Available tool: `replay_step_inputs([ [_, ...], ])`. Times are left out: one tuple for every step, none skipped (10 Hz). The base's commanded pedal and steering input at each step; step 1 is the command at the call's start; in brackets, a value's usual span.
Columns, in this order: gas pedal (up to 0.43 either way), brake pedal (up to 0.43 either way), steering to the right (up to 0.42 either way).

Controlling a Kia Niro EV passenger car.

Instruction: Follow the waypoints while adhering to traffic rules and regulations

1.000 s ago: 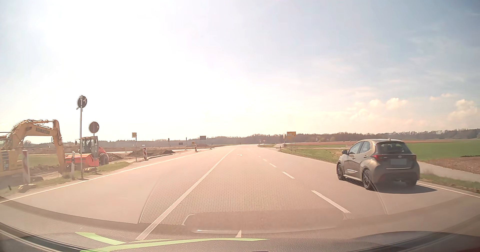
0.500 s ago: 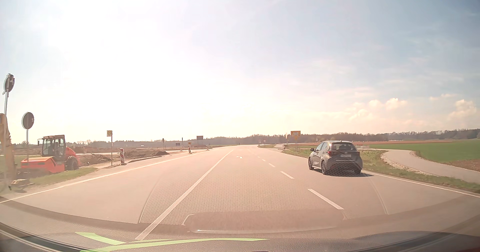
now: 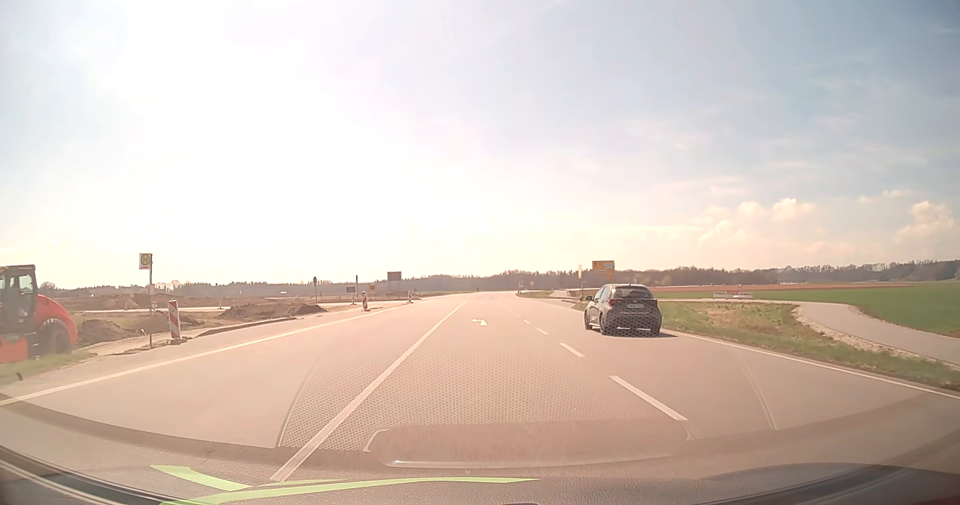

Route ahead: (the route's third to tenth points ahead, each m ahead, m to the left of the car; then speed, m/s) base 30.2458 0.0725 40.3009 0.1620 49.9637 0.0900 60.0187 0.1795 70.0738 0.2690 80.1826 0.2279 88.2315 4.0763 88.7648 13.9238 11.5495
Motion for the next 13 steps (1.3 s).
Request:
replay_step_inputs([
  [0.11,0.0,-0.002],
  [0.11,0.0,-0.002],
  [0.11,0.0,-0.002],
  [0.11,0.0,-0.002],
  [0.098,0.0,-0.002],
  [0.067,0.0,-0.002],
  [0.028,0.0,-0.002],
  [0.0,0.0,-0.002],
  [0.0,0.0,-0.002],
  [0.0,0.0,-0.002],
  [0.0,0.0,-0.002],
  [0.0,0.0,-0.002],
  [0.0,0.0,-0.002],
])
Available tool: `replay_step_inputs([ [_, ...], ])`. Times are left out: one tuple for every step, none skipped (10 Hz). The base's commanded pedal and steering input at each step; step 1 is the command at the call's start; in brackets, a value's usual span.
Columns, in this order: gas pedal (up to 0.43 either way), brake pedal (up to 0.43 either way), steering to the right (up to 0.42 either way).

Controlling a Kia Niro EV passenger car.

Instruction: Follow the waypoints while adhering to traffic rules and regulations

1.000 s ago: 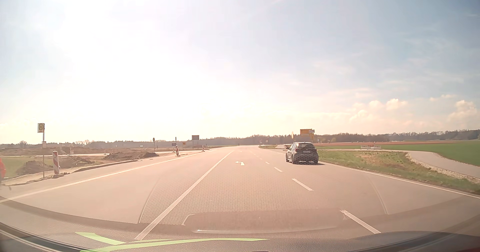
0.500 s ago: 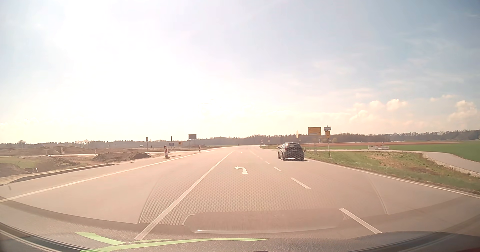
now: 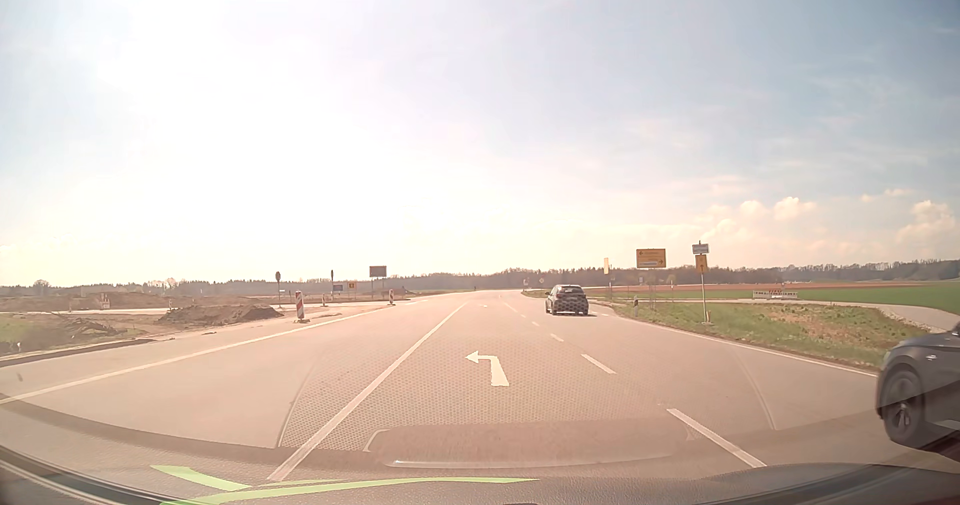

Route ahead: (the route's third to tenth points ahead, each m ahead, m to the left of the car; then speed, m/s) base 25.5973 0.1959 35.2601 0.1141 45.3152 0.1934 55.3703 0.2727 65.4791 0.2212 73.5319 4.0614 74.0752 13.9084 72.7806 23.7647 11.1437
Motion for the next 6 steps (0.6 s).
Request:
replay_step_inputs([
  [0.0,0.0,-0.001],
  [0.0,0.0,0.0],
  [0.0,0.0,0.0],
  [0.0,0.0,0.0],
  [0.0,0.0,0.002],
  [0.0,0.0,0.003],
])
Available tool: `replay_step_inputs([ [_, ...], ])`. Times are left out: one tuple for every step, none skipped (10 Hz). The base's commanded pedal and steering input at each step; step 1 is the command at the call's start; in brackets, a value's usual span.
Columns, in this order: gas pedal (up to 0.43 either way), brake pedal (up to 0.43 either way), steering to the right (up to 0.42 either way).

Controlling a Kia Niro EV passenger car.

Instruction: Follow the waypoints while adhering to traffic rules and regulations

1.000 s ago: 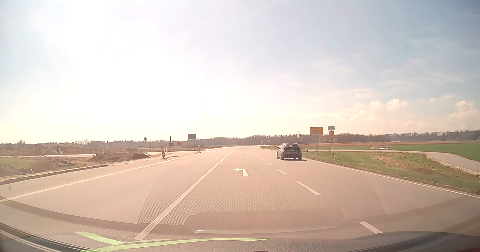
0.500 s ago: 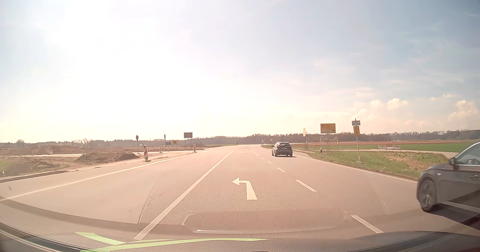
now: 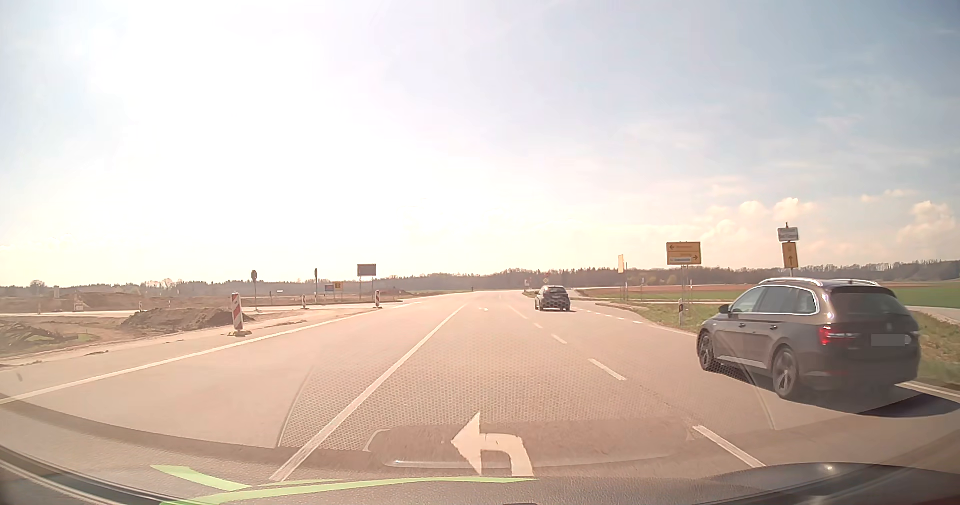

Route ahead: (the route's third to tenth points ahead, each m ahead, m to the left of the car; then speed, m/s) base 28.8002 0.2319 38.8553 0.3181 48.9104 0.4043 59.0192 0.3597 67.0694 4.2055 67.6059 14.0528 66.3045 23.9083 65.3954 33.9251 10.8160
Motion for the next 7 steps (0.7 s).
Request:
replay_step_inputs([
  [0.0,0.0,0.004],
  [0.0,0.0,0.004],
  [0.0,0.0,0.003],
  [0.0,0.0,0.003],
  [0.0,0.0,0.003],
  [0.0,0.0,0.004],
  [0.0,0.0,0.003],
])
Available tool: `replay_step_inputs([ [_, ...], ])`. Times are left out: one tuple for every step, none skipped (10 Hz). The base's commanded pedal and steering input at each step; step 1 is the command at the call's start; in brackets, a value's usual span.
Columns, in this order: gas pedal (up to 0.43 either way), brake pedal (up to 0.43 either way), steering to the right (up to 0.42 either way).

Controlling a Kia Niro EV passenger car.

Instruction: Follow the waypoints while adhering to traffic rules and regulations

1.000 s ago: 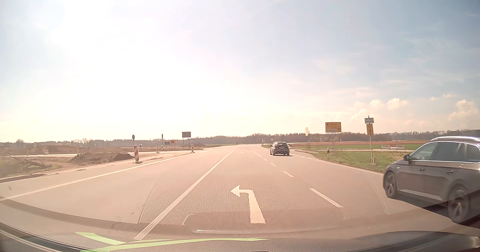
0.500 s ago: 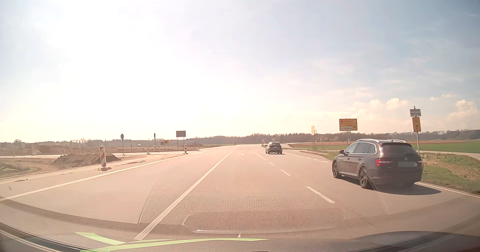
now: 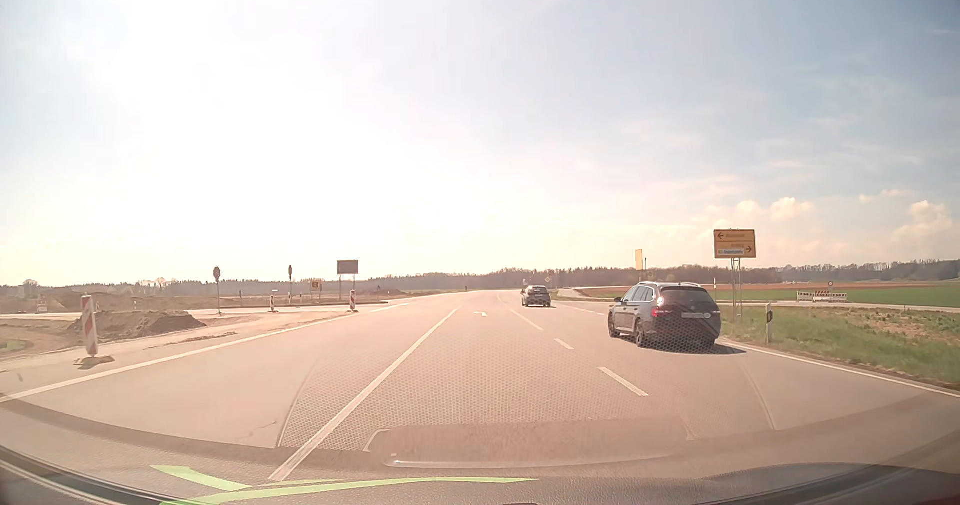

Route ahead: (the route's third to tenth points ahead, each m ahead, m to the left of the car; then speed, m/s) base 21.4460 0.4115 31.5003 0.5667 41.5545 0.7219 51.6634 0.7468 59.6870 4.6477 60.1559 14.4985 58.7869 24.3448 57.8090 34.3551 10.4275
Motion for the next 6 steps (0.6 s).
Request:
replay_step_inputs([
  [0.0,0.0,0.003],
  [0.0,0.0,0.003],
  [0.0,0.0,0.001],
  [0.0,0.0,-0.003],
  [0.0,0.0,-0.004],
  [0.0,0.0,-0.004],
])
